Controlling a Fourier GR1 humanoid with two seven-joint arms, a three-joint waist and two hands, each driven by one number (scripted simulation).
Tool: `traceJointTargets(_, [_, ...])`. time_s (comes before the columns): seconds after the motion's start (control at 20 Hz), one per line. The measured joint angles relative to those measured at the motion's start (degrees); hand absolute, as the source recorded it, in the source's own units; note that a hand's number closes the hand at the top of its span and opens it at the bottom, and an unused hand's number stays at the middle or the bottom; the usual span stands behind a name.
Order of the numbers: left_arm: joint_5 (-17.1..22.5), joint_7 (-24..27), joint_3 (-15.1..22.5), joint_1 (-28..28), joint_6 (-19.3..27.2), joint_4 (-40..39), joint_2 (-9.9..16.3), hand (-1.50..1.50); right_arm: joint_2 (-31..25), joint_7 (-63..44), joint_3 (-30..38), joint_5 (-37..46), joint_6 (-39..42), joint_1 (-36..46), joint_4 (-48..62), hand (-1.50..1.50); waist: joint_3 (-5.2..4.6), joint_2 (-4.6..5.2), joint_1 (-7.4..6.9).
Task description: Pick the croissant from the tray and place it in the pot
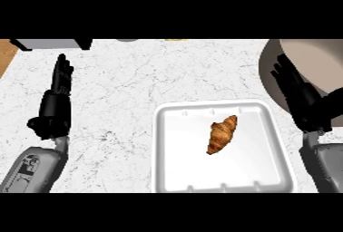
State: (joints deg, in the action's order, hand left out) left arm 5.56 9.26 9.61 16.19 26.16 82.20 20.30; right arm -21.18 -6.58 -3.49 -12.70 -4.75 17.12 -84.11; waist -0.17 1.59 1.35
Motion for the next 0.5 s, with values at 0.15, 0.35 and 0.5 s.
traceJointTargets(0.15, [1.1, -2.3, -0.4, -0.8, -1.2, 0.6, -0.3, 0.00, 0.3, 3.7, 2.1, 2.1, -2.9, -2.9, 0.3, 1.50, 0.10, -0.87, -0.59])
traceJointTargets(0.35, [4.5, -6.9, -2.5, -1.2, -3.2, 2.0, 1.0, 0.00, -3.2, 10.3, 5.2, 8.5, -7.7, -6.5, 2.2, 1.50, -0.24, -1.02, -1.01])
traceJointTargets(0.5, [7.3, -10.0, -3.3, -2.1, -5.1, 3.0, 1.4, 0.00, -3.2, 13.7, 6.3, 15.0, -15.4, -10.2, 5.2, -1.50, -0.08, -1.29, -1.18])
